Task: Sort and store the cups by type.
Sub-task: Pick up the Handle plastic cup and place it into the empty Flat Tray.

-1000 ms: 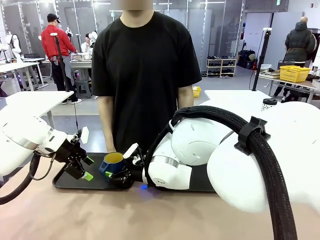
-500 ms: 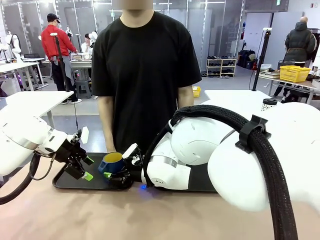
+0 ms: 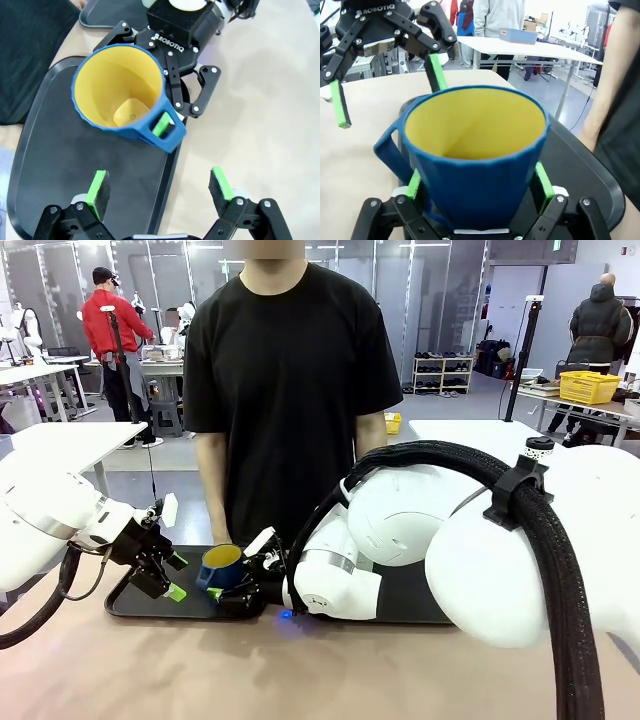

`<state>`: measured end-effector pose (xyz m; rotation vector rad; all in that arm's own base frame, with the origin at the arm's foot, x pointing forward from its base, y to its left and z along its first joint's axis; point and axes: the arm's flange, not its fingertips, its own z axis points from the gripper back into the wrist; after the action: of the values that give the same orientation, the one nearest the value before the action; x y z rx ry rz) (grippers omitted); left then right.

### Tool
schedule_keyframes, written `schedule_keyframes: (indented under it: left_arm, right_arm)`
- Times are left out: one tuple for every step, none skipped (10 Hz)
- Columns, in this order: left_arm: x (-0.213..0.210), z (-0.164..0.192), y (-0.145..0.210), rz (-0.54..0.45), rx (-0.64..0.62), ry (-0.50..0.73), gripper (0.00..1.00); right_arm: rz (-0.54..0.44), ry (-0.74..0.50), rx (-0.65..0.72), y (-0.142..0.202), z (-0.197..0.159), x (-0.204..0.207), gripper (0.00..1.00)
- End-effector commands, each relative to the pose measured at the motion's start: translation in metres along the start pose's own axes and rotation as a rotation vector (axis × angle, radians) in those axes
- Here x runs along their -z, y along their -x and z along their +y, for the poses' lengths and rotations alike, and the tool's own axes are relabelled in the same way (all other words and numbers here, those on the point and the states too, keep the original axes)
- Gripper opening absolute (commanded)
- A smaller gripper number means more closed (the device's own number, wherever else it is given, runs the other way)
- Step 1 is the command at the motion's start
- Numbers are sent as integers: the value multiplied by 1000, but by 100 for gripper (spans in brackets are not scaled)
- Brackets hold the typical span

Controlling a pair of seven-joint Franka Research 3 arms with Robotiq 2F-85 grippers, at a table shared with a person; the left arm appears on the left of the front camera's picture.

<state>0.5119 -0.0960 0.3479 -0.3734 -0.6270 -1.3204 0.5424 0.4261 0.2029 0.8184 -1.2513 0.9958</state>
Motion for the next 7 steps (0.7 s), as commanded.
schedule_keyframes:
  left_arm:
    - [-1,1,-1,-1,7,-4,100]
    - [-1,1,-1,-1,7,-4,100]
    - [-1,1,-1,-1,7,-4,100]
    - [-1,1,-1,-1,7,-4,100]
    - [-1,1,-1,-1,7,-4,100]
    - [-1,1,-1,-1,7,-4,100]
    - [-1,1,-1,-1,7,-4,100]
  right_arm:
    - [2,6,-24,-1,2,1,100]
    - [2,6,-24,-1,2,1,100]
    - [0,2,-1,0,-1,-1,96]
    - [1,1,3,-1,-1,0,100]
    - [-6,6,12,-1,0,0,100]
    - [-5,14,22,-2,1,-3,100]
    - [-7,20,21,-4,2,-5,100]
